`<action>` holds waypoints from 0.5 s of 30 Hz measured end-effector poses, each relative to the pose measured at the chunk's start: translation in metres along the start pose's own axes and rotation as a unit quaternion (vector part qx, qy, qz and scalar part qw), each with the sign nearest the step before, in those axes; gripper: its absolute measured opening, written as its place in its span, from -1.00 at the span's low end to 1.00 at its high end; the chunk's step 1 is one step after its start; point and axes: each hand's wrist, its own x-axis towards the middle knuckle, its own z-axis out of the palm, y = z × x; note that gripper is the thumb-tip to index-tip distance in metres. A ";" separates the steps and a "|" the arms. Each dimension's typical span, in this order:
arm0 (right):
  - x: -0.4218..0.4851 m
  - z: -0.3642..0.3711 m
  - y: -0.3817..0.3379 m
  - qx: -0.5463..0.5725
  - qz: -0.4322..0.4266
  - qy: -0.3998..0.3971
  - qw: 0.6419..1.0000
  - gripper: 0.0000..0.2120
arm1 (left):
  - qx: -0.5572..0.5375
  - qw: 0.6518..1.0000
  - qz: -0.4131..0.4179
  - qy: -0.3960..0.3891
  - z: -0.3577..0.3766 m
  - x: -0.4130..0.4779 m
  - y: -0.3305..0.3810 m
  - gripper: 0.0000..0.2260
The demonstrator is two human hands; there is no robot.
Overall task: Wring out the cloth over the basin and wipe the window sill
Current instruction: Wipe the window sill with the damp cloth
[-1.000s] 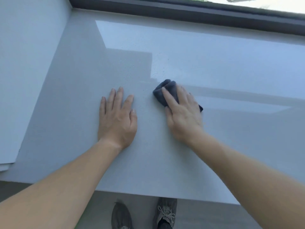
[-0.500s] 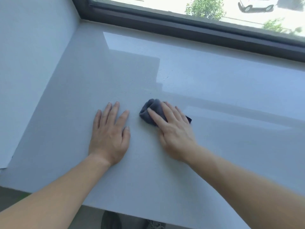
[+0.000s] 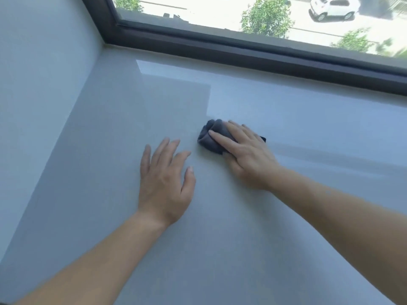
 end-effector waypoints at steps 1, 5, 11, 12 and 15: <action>0.014 -0.005 0.015 -0.006 0.044 0.019 0.999 -0.49 | -0.011 1.000 0.014 -0.005 0.002 0.016 0.002 -0.60; 0.062 -0.017 0.041 0.019 0.274 0.099 0.956 -0.49 | 0.023 0.997 0.031 -0.070 0.019 0.067 0.000 -0.43; 0.049 -0.002 0.013 -0.002 0.029 0.009 1.000 -0.51 | 0.081 0.992 0.030 -0.089 0.028 0.073 -0.005 -0.41; 0.057 -0.007 0.028 -0.010 0.015 0.008 1.000 -0.51 | 0.086 0.992 0.030 -0.091 0.029 0.073 -0.005 -0.41; 0.092 -0.020 0.067 0.002 0.165 0.083 0.983 -0.50 | 0.098 0.990 0.028 -0.099 0.030 0.074 -0.006 -0.42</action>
